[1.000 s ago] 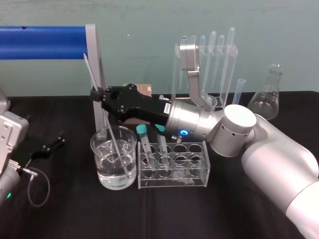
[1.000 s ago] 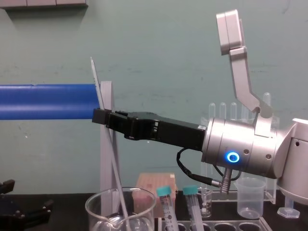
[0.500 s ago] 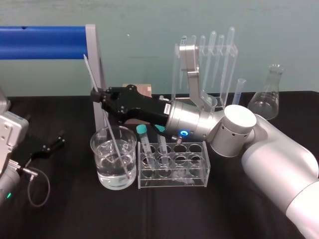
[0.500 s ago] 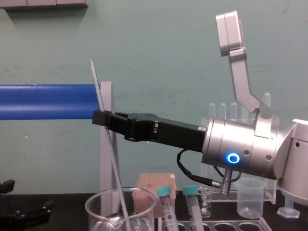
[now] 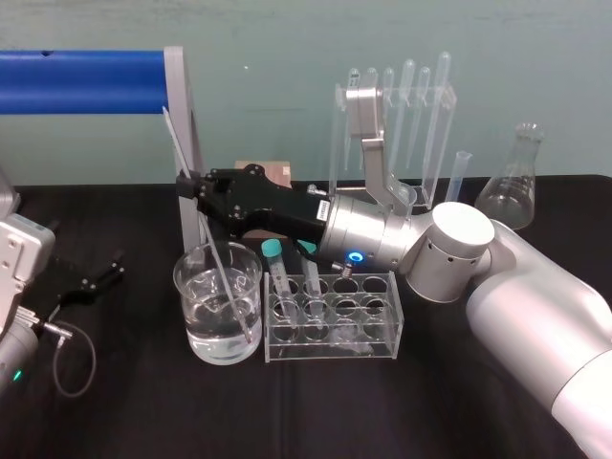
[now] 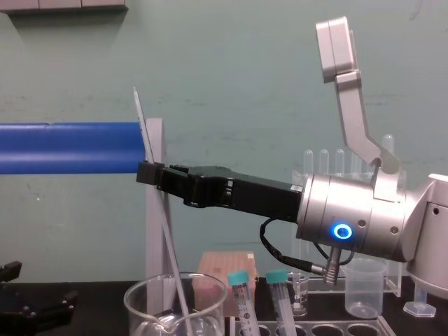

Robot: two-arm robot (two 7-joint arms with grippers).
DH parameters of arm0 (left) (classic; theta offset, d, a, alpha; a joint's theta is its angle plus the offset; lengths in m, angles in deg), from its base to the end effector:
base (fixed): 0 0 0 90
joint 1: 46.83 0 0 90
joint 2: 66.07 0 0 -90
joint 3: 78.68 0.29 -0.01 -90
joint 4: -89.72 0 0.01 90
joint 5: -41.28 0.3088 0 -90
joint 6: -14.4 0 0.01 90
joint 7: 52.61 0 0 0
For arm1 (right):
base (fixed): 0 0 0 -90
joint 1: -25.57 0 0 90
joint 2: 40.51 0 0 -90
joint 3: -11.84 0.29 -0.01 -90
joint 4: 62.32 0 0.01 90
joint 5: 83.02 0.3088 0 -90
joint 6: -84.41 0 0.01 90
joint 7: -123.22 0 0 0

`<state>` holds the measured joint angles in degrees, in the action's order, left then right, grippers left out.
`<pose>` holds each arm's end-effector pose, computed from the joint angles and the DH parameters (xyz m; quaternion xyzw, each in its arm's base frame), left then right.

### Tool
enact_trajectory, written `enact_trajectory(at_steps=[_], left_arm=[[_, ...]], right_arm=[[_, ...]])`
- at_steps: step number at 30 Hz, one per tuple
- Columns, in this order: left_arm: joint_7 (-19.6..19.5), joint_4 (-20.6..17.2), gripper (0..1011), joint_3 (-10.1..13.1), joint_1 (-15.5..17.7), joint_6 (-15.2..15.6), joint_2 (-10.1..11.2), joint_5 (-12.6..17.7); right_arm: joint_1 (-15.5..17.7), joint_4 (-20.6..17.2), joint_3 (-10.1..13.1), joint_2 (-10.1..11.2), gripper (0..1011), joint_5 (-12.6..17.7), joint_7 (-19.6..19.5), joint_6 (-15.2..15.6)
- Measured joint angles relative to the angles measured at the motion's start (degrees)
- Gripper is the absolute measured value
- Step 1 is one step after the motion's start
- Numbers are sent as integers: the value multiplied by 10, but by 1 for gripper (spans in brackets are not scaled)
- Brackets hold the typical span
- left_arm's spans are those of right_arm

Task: Hold the thermometer with one hand and immerse one end into the beaker, then reinsert it into the test tube rack.

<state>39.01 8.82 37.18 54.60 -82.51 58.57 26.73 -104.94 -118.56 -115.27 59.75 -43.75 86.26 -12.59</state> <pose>0.3581 0.0827 -0.3023 0.1414 -0.1324 0.5799 0.7913 0.4862 0.0751 -0.2369 0.0866 0.0104 -0.1257 0.9882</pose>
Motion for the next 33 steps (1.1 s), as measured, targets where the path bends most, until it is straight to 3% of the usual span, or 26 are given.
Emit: enact_trajectory(at_steps=[33], left_arm=[[0, 0, 1008, 0, 0, 0, 0, 0]], right_arm=[[5, -8, -3, 6, 53, -1, -3, 4]])
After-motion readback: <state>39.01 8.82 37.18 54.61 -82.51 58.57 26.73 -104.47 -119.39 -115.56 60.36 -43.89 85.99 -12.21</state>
